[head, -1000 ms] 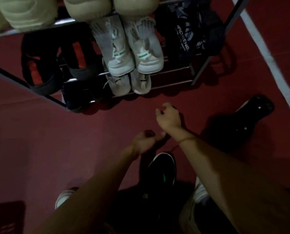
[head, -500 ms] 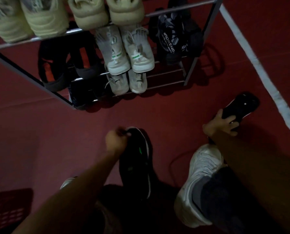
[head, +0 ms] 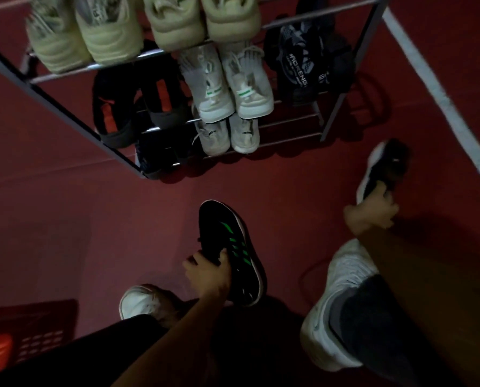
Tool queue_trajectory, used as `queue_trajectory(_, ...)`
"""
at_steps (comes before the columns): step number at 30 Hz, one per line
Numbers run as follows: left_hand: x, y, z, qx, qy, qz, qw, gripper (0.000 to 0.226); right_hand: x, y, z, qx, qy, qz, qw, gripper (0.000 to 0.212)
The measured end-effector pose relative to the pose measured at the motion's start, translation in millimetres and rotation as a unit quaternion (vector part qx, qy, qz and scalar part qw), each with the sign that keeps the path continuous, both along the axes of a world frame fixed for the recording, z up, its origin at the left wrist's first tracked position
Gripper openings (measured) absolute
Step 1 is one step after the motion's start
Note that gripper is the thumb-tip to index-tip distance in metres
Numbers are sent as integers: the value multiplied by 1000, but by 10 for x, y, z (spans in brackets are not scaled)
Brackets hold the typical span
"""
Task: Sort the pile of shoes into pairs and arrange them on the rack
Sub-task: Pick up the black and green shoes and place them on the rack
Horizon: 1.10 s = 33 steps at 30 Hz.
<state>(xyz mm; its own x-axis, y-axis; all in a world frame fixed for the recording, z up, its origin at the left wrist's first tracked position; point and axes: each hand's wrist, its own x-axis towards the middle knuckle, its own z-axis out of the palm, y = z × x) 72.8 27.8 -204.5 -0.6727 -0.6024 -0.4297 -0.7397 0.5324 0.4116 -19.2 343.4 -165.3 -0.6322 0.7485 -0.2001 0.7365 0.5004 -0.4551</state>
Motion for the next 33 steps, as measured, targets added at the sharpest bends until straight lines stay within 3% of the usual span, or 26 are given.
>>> queue_trajectory(2, -42, 64, 64, 7, -19, -7, 1000, 63, 63, -87, 134, -82, 67, 8, 994, 67)
queue_trajectory(5, -166, 8, 169, 64, -47, -21, 997, 59, 169, -390, 302, -179, 135, -104, 969, 38)
queue_trajectory(8, -201, -41, 204, 62, -62, -20, 996, 62, 440, -884, 357, -277, 92, -86, 953, 32)
queue_trajectory(11, -153, -33, 308, -6, 67, 11, 998, 45, 858, -1270, 257, -466, 28, -48, 883, 43)
queue_trajectory(13, -89, -87, 359, 102, 173, 67, 977, 30, 1035, -1467, 212, -551, -35, -2, 834, 49)
queue_trajectory(14, -59, -124, 396, 186, 190, 113, 957, 30, 1085, -1555, 213, -578, -61, 18, 813, 42)
queue_trajectory(17, -39, -341, 416, 348, 204, 268, 875, 57, 1059, -1727, 293, -596, -122, 47, 792, 39)
queue_trajectory(19, -91, -540, 429, 390, 180, 269, 862, 74, 897, -1733, 329, -567, -143, 78, 808, 27)
queue_trajectory(22, -127, -841, 626, 480, 129, 162, 852, 54, 592, -1643, 446, -553, -196, 160, 794, 8)
queue_trajectory(23, -128, -919, 681, 506, 112, 136, 844, 48, 491, -1610, 453, -546, -203, 180, 792, 27)
queue_trajectory(25, -158, -992, 808, 525, 123, 116, 834, 34, 346, -1509, 517, -541, -220, 211, 784, 86)
queue_trajectory(26, -225, -1051, 781, 520, 150, 127, 831, 30, 295, -1501, 612, -576, -207, 202, 765, 68)
queue_trajectory(28, -352, -1117, 833, 512, 199, 160, 821, 24, 207, -1505, 654, -661, -119, 67, 738, 29)
queue_trajectory(29, -416, -1169, 819, 516, 234, 165, 807, 25, 180, -1524, 608, -682, -63, -8, 728, 22)
queue_trajectory(30, -460, -1224, 744, 508, 252, 183, 803, 33, 184, -1532, 532, -665, -27, -43, 745, 21)
queue_trajectory(31, -461, -1248, 698, 505, 258, 208, 797, 38, 207, -1556, 425, -612, -17, -40, 790, 21)
queue_trajectory(33, -383, -1206, 621, 501, 232, 242, 798, 35, 365, -1641, 234, -455, -108, 48, 883, 36)
